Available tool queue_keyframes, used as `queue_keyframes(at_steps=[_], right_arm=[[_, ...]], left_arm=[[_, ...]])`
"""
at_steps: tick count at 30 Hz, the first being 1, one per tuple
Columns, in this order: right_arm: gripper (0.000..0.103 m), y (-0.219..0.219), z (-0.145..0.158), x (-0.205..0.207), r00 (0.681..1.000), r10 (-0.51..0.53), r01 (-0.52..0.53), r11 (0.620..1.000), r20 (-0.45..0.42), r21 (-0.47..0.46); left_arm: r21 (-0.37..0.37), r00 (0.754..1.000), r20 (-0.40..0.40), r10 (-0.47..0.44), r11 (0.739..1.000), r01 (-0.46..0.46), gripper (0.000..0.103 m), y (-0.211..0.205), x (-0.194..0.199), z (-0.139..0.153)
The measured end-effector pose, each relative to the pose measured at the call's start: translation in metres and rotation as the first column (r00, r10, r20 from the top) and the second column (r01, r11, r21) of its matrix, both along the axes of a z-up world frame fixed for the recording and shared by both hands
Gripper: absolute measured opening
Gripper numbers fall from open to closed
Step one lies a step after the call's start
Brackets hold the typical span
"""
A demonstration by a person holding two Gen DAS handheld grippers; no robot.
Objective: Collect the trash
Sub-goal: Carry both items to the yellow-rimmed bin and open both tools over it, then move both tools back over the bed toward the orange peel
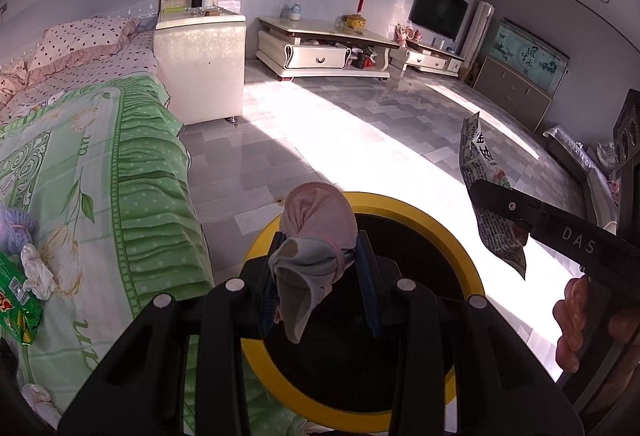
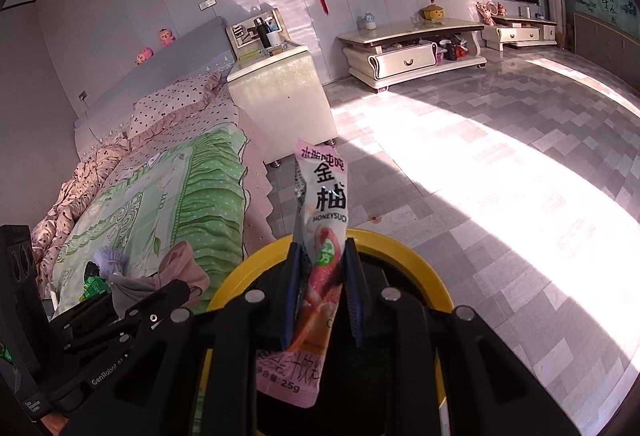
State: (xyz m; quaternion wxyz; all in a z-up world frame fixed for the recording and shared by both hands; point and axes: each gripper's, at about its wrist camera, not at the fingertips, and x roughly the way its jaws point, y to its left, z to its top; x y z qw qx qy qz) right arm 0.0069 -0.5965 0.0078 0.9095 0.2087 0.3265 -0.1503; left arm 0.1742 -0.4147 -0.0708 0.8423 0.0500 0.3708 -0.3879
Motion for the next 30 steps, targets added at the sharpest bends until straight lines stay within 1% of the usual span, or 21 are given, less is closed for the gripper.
queue_keyframes(at_steps=[5,8,10,11,12,14,17,18,20,22,24,26,30], right_arm=[[0.020,-0.002,0.001,-0.003,1.000,-0.027,0.027,1.000,-0.007,-0.003],[0.021,-0.002,0.002,-0.004,0.999,-0.042,0.041,0.999,-0.013,-0.010],[0.021,-0.003,0.002,-0.006,0.998,-0.055,0.055,0.998,-0.020,-0.009],[0.022,-0.004,0.001,-0.007,0.998,-0.061,0.061,0.998,-0.023,-0.007],[0.026,-0.004,0.001,-0.008,0.998,-0.064,0.064,0.998,-0.025,-0.008],[0.034,-0.002,0.000,-0.009,0.997,-0.070,0.070,0.998,-0.029,-0.012],[0.035,-0.002,-0.002,-0.011,0.996,-0.084,0.083,0.996,-0.043,-0.011],[0.038,-0.001,-0.003,-0.011,0.995,-0.089,0.088,0.996,-0.048,-0.014],[0.042,0.001,-0.004,-0.012,0.994,-0.095,0.094,0.995,-0.051,-0.021],[0.047,0.007,-0.004,-0.012,0.995,-0.092,0.091,0.996,-0.049,-0.024],[0.052,0.014,-0.003,-0.010,0.996,-0.078,0.077,0.997,-0.044,-0.029],[0.053,0.023,-0.001,-0.008,0.997,-0.061,0.060,0.998,-0.040,-0.037],[0.059,0.044,0.004,-0.002,1.000,-0.019,0.018,0.999,-0.024,-0.039]], left_arm=[[-0.002,1.000,0.010,-0.012,1.000,0.012,0.034,-0.002,-0.003,0.000],[-0.010,1.000,0.013,-0.012,1.000,0.012,0.042,0.001,-0.002,0.004],[-0.012,1.000,0.024,-0.002,1.000,0.002,0.054,0.004,-0.005,0.008],[-0.016,1.000,0.027,0.003,1.000,-0.003,0.057,0.006,-0.007,0.011],[-0.020,0.999,0.030,0.010,1.000,-0.009,0.062,0.009,-0.007,0.013],[-0.026,0.999,0.035,0.027,0.999,-0.026,0.065,0.016,-0.010,0.018],[-0.032,0.998,0.040,0.054,0.998,-0.052,0.071,0.028,-0.011,0.022],[-0.032,0.997,0.049,0.066,0.997,-0.065,0.075,0.033,-0.011,0.023],[-0.028,0.993,0.076,0.091,0.996,-0.089,0.079,0.044,-0.012,0.026],[-0.028,0.988,0.097,0.116,0.993,-0.114,0.085,0.058,-0.011,0.029],[-0.028,0.984,0.113,0.139,0.990,-0.137,0.086,0.072,-0.010,0.032],[-0.025,0.977,0.129,0.167,0.986,-0.165,0.088,0.087,-0.009,0.035],[-0.029,0.964,0.149,0.218,0.976,-0.216,0.091,0.121,-0.006,0.042]])
